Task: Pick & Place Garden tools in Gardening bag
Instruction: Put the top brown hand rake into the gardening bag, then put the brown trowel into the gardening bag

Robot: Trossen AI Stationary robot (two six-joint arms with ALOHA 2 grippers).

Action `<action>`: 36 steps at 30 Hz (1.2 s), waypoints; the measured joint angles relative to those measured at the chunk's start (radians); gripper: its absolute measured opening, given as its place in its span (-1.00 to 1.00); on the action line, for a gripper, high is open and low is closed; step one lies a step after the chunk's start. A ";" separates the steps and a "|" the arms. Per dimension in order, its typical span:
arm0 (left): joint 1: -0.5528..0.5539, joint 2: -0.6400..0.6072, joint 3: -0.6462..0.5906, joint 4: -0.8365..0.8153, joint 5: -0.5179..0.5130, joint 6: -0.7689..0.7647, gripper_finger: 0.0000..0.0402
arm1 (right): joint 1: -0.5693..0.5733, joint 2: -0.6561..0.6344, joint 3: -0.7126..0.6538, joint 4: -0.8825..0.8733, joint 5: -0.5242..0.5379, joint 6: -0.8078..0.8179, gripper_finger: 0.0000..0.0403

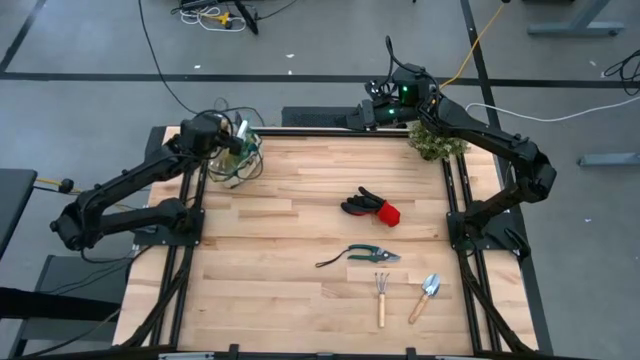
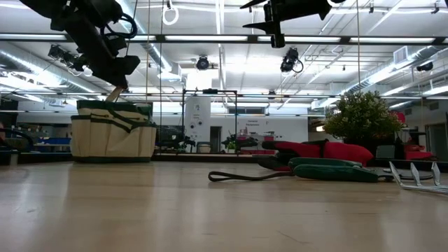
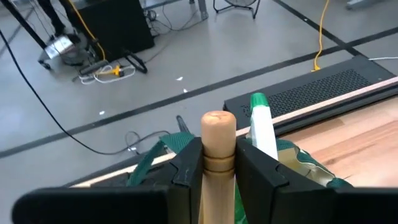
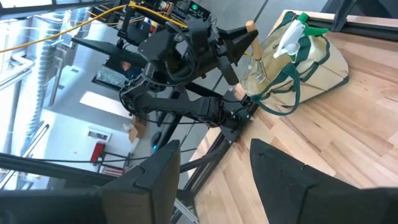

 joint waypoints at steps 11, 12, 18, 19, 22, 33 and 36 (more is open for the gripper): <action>0.017 0.069 0.000 -0.009 0.029 -0.052 -0.57 | 0.000 0.000 0.000 -0.002 0.000 -0.006 -0.02; 0.017 0.077 0.000 -0.009 0.030 -0.056 -0.57 | 0.000 0.000 0.000 -0.002 0.000 -0.006 -0.02; 0.017 0.114 0.000 -0.009 0.030 -0.091 -0.57 | 0.000 0.000 0.000 -0.004 -0.001 -0.007 -0.02; 0.017 0.118 0.000 -0.009 0.030 -0.095 -0.57 | 0.000 0.000 0.000 -0.007 -0.001 -0.007 -0.02; 0.017 0.122 0.000 -0.009 0.027 -0.097 -0.56 | 0.000 0.000 0.000 -0.010 -0.001 -0.009 -0.02; 0.017 0.122 0.000 -0.008 0.004 -0.098 -0.45 | 0.000 0.000 0.000 -0.010 -0.002 -0.021 -0.02; 0.017 0.122 0.000 -0.008 0.003 -0.098 -0.34 | 0.000 0.000 0.000 -0.010 -0.002 -0.021 -0.02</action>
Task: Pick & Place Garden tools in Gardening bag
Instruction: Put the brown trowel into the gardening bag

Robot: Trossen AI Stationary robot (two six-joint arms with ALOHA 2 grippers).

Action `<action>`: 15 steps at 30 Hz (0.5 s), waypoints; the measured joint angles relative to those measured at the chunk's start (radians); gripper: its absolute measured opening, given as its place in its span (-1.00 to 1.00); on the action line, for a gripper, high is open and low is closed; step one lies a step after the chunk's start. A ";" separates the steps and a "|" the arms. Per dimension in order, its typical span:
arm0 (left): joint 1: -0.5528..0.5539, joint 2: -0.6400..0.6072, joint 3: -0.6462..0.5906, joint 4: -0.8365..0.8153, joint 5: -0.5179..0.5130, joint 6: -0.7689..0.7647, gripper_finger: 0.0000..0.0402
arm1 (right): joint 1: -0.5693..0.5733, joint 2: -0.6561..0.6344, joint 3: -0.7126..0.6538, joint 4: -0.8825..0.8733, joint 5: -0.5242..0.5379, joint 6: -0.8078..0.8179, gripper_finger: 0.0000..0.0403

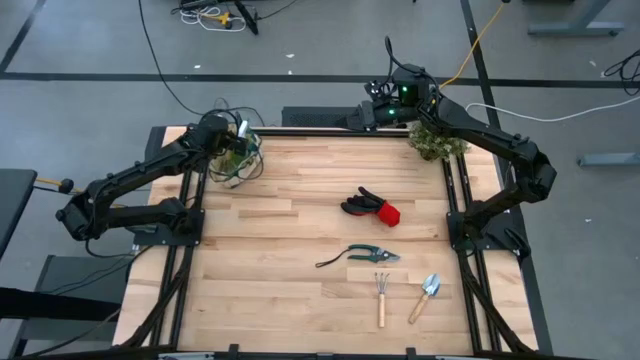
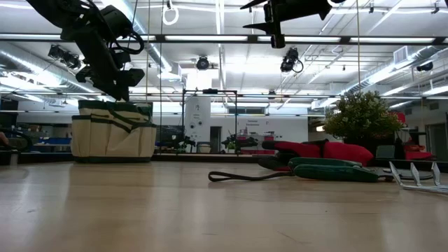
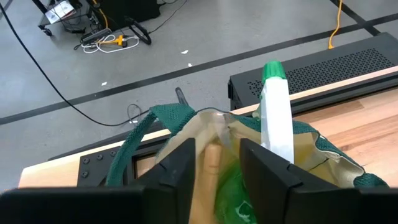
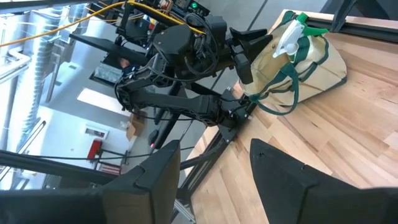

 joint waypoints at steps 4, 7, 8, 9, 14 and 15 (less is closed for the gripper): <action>0.000 0.000 0.000 0.000 0.000 0.000 -0.20 | 0.000 0.000 0.000 0.000 0.000 0.000 -0.02; 0.000 0.000 0.000 0.000 0.000 0.001 -0.14 | 0.000 0.000 0.000 0.000 -0.001 0.000 -0.02; 0.000 0.000 0.000 0.000 0.001 0.001 -0.14 | 0.000 0.000 0.000 0.000 -0.001 0.000 -0.02; 0.000 -0.001 0.000 0.000 0.007 0.001 -0.14 | 0.000 0.000 0.000 0.000 -0.001 0.000 -0.02; -0.004 -0.011 0.000 0.028 0.096 0.000 -0.16 | 0.000 0.000 0.000 0.000 -0.008 -0.009 -0.02; -0.008 -0.014 0.000 0.041 0.114 0.000 -0.17 | 0.000 0.000 0.000 0.000 -0.009 -0.013 -0.02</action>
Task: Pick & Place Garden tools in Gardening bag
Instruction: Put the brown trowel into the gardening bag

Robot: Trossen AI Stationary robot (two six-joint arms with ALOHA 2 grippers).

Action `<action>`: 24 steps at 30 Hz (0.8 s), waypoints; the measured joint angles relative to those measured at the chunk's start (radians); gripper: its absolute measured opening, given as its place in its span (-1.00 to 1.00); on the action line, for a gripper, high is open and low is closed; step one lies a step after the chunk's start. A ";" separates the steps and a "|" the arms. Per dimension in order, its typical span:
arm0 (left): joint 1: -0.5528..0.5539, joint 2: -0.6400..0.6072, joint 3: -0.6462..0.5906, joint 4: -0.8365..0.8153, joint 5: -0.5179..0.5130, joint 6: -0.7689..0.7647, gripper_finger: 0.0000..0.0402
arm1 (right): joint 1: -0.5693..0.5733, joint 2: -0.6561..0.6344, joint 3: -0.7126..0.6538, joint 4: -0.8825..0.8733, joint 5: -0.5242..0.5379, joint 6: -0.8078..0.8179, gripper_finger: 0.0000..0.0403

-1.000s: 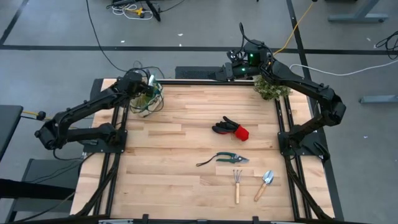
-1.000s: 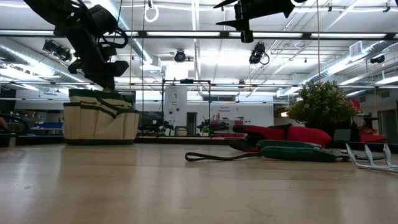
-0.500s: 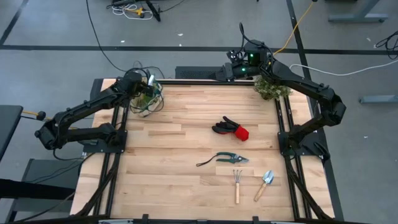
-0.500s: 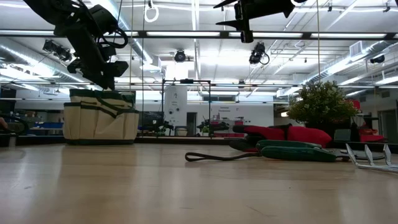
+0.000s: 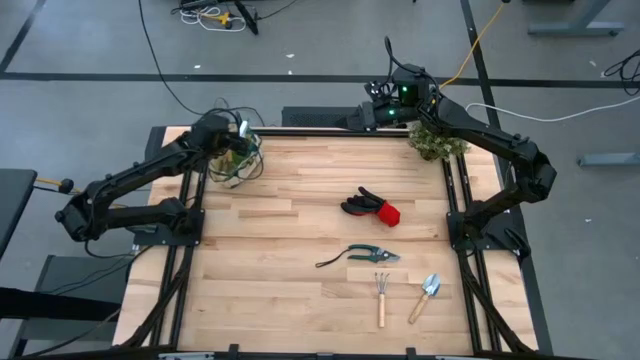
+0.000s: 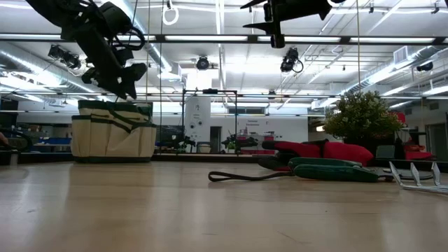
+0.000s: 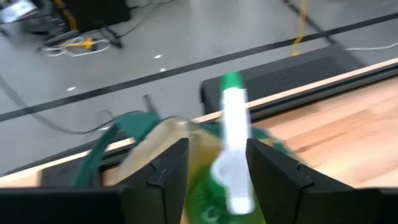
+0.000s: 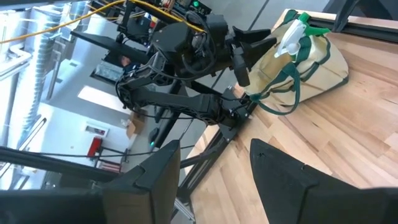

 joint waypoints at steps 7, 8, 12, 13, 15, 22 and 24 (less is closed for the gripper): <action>-0.050 -0.018 0.008 0.071 0.075 0.008 -0.27 | -0.008 0.000 0.000 0.002 -0.026 -0.020 -0.02; -0.058 -0.018 0.016 0.070 0.088 0.008 -0.29 | -0.011 0.000 0.000 0.002 -0.026 -0.022 -0.02; -0.097 -0.018 0.057 0.072 0.114 0.026 -0.35 | -0.024 -0.003 0.000 0.003 -0.026 -0.031 -0.02; -0.108 -0.018 0.068 0.072 0.115 0.038 -0.37 | -0.026 -0.006 0.000 0.003 -0.026 -0.038 -0.02; -0.132 -0.018 0.091 0.072 0.116 0.066 -0.40 | -0.032 -0.017 0.000 0.001 -0.026 -0.055 -0.02; -0.212 -0.018 0.162 0.073 0.118 0.106 -0.47 | -0.042 -0.067 0.000 -0.029 -0.024 -0.151 -0.02; -0.240 -0.018 0.177 0.073 0.118 0.106 -0.48 | -0.042 -0.080 0.001 -0.059 -0.023 -0.186 -0.02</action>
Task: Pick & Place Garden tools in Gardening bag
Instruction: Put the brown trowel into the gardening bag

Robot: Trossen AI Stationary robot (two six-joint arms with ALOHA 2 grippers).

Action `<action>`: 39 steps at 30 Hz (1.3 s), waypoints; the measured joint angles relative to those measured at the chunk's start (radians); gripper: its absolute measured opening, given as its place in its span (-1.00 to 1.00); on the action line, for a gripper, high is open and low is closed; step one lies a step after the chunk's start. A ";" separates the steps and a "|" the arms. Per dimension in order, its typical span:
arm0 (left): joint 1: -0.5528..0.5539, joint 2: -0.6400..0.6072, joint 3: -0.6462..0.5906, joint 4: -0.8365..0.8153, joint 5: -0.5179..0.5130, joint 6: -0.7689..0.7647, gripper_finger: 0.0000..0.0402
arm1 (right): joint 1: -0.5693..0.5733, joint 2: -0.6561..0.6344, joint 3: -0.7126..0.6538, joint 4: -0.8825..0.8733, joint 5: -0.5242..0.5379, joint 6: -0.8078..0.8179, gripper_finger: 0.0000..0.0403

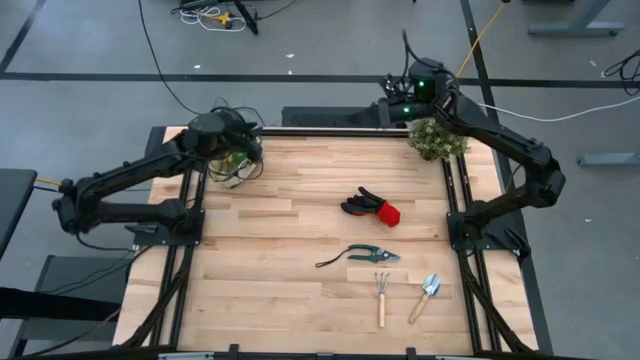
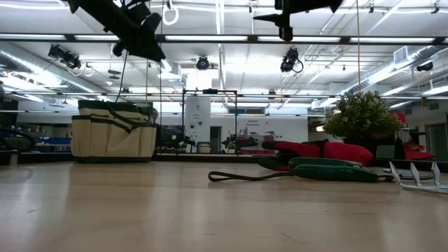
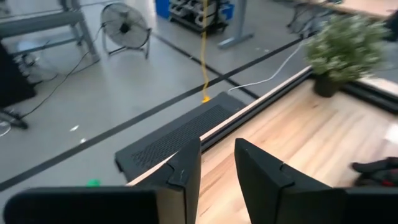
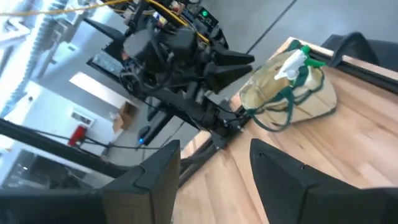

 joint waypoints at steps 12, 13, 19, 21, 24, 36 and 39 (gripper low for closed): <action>-0.171 0.000 0.049 0.007 0.067 0.111 -0.56 | 0.003 -0.035 0.000 -0.128 0.058 -0.246 -0.02; -0.182 0.000 0.049 0.010 0.091 0.112 -0.56 | 0.003 -0.035 0.000 -0.133 0.070 -0.274 -0.02; -0.240 0.000 0.049 0.034 0.229 0.104 -0.56 | 0.042 -0.035 0.000 -0.179 0.178 -0.447 -0.02; -0.260 0.000 0.049 0.050 0.241 0.105 -0.56 | 0.062 -0.035 0.000 -0.200 0.215 -0.512 -0.02; -0.280 0.000 0.049 0.073 0.241 0.105 -0.56 | 0.095 -0.035 0.000 -0.233 0.268 -0.595 -0.02; -0.288 0.000 0.049 0.074 0.225 0.106 -0.56 | 0.266 -0.035 0.000 -0.353 0.349 -0.677 -0.02; -0.288 0.000 0.049 0.074 0.225 0.105 -0.56 | 0.312 -0.035 0.000 -0.362 0.349 -0.679 -0.02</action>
